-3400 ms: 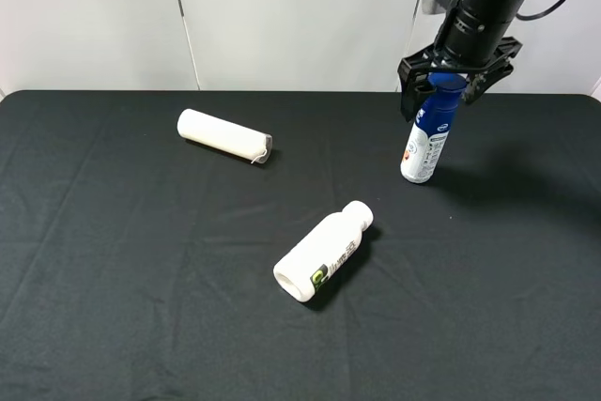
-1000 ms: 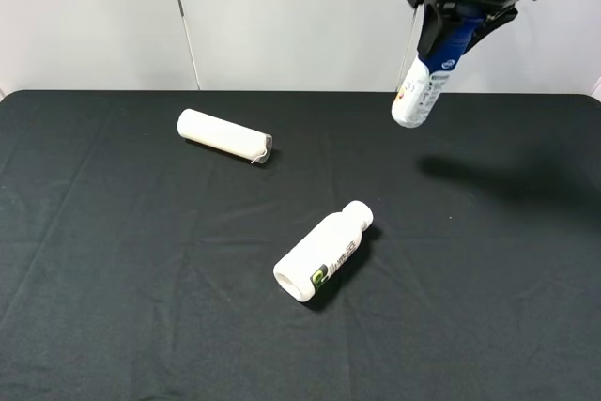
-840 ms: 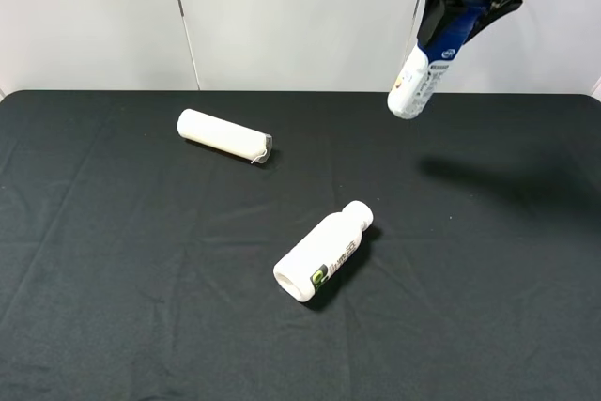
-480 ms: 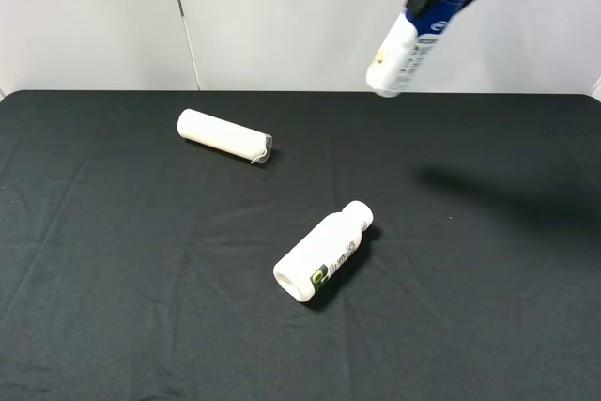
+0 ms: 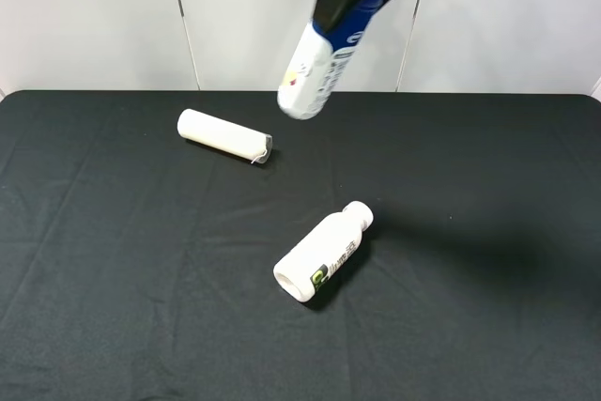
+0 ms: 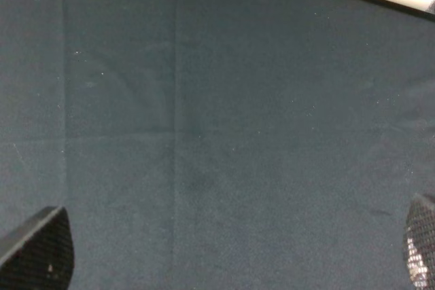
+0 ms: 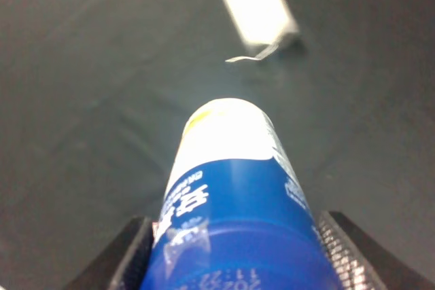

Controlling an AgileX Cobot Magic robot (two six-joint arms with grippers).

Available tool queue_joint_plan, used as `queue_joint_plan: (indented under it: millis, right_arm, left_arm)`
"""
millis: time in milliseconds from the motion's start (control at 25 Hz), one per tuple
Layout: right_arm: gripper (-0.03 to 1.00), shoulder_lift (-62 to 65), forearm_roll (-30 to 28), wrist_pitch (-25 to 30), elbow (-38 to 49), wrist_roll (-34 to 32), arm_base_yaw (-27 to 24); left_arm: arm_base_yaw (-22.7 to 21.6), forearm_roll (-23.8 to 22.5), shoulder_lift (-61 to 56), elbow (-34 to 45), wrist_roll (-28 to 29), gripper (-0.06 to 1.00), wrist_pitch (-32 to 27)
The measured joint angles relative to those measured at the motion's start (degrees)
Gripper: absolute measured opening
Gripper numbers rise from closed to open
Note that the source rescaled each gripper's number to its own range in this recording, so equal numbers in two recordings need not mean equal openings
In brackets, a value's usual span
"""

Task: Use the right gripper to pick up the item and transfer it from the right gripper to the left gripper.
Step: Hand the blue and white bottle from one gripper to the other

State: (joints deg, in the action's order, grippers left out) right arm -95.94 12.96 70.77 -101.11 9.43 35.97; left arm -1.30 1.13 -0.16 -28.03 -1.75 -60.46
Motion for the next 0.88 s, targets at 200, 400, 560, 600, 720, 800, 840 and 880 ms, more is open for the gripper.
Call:
queue_joint_plan:
  millis: [200,400,560,600,720,800,840,880]
  right_arm:
    - [0.04,0.21,1.85,-0.06,1.01,2.97,4.29]
    - [0.04,0.57,4.37,0.06,4.80,6.89,6.20]
    - [0.04,0.57,7.61,0.09,6.39,11.37,6.24]
    - [0.04,0.57,8.62,0.09,6.45,12.51,6.24]
    - [0.04,0.57,11.13,0.04,6.45,16.51,6.24]
    - [0.04,0.57,12.50,0.04,6.45,18.40,6.24]
    - [0.04,0.57,12.94,0.04,6.45,19.39,6.24]
    - [0.04,0.57,13.45,0.04,6.45,20.15,6.24]
  left_arm:
    - [0.00,0.00,0.00,0.00,0.00,0.93,0.00]
    - [0.00,-0.05,0.00,0.00,0.00,0.93,0.19]
    - [0.00,-0.20,0.00,0.00,0.00,0.93,0.40]
    - [0.00,-0.20,0.00,0.00,0.00,0.93,0.40]
    - [0.00,-0.27,0.00,0.00,0.00,0.93,0.40]
    - [0.00,-0.27,0.00,0.00,0.00,0.93,0.54]
    - [0.00,-0.38,0.00,0.00,0.00,0.93,0.54]
    - [0.00,-0.39,0.00,0.00,0.00,0.93,0.54]
